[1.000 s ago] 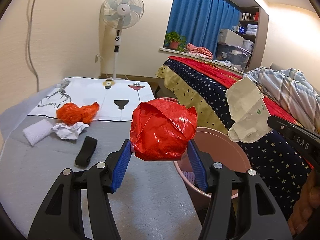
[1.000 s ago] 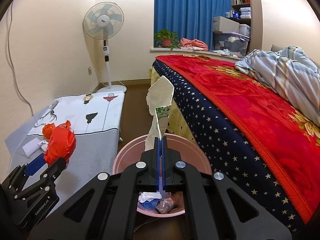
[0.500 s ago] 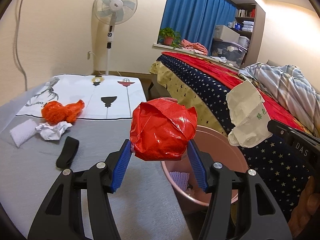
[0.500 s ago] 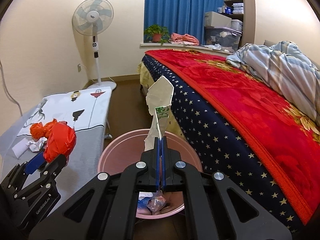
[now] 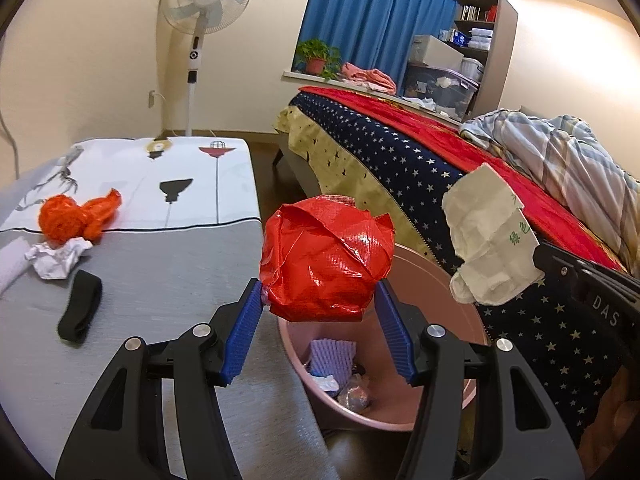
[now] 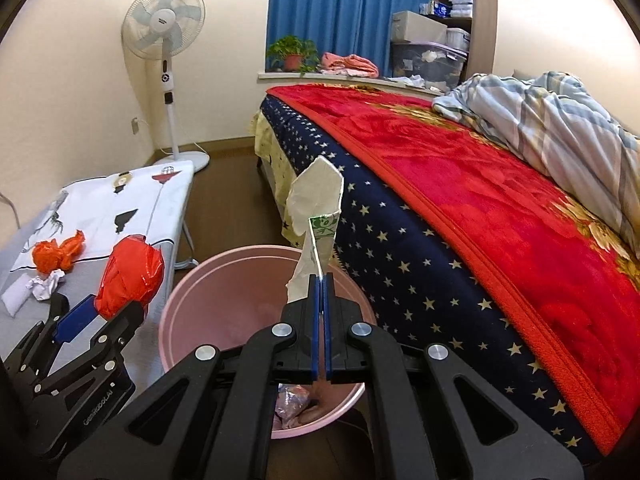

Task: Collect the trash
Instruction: 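Open left gripper dropping red bag into bin while right gripper drops paper bag, then move left gripper to white bubble foam while right gripper approaches black strap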

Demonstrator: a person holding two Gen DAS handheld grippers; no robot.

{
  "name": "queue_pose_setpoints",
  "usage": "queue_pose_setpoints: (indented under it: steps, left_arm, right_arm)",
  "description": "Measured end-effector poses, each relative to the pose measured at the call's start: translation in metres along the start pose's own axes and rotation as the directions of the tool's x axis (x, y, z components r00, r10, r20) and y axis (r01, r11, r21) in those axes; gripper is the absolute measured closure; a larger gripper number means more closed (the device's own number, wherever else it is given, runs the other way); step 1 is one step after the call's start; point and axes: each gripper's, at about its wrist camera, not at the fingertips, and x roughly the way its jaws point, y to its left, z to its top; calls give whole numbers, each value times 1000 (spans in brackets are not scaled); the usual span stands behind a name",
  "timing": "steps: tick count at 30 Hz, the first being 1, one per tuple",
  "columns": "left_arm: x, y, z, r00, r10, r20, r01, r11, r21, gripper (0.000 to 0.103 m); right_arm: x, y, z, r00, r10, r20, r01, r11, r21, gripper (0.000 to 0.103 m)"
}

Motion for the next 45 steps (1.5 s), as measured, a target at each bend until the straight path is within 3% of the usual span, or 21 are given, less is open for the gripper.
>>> queue_pose_setpoints:
  steps: [5,7,9,21,29,37,45]
  left_arm:
    - [11,-6,1,999,-43,-26,43,999,-9,41]
    - [11,-8,0,999,-46,-24,46,999,-1,37]
    - [10,-8,0,999,-42,-24,42,999,0,37]
    - [-26,21,3,1000,20,24,-19,999,-29,38]
    - [-61,64,2,991,117,65,-113,992,-58,57]
    - [-94,130,-1,956,278,90,-260,950,-174,76]
    - [-115,178,-2,911,397,115,-359,898,-252,76]
  right_arm:
    - [6,-1,-1,999,-13,-30,13,1000,-5,99]
    - [8,-2,-2,999,-24,-41,24,1000,1,87]
    - [7,-5,-2,999,-33,-37,34,999,17,63]
    - [-14,5,-3,999,39,12,-39,999,29,62]
    - [-26,44,-8,990,140,34,-140,990,3,62]
    - [-30,103,-11,961,274,41,-274,962,-1,63]
    - [-24,170,-22,912,410,30,-409,912,-31,63]
